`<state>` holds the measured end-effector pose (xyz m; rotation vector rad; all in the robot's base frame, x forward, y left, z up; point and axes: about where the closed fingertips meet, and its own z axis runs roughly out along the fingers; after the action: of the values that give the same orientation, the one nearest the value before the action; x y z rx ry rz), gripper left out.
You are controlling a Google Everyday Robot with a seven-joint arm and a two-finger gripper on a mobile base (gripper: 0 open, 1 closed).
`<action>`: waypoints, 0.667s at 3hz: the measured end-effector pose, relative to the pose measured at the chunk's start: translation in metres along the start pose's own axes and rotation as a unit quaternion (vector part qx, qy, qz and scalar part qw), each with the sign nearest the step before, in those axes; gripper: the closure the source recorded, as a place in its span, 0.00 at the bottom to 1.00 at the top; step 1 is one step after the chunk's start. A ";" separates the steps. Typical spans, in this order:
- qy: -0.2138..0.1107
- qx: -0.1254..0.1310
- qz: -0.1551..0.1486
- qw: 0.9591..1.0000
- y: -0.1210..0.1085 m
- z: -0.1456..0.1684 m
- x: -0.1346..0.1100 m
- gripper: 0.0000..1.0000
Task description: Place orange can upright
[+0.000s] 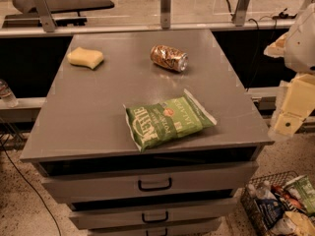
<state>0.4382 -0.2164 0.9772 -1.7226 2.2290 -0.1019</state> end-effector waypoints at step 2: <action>-0.038 0.017 0.004 0.999 -0.031 0.005 -0.039 0.00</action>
Offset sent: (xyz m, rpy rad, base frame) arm 0.1016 0.0761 0.0250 0.1715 -0.1157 0.0103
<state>0.4768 -0.1869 0.9881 -1.6704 2.1668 -0.0710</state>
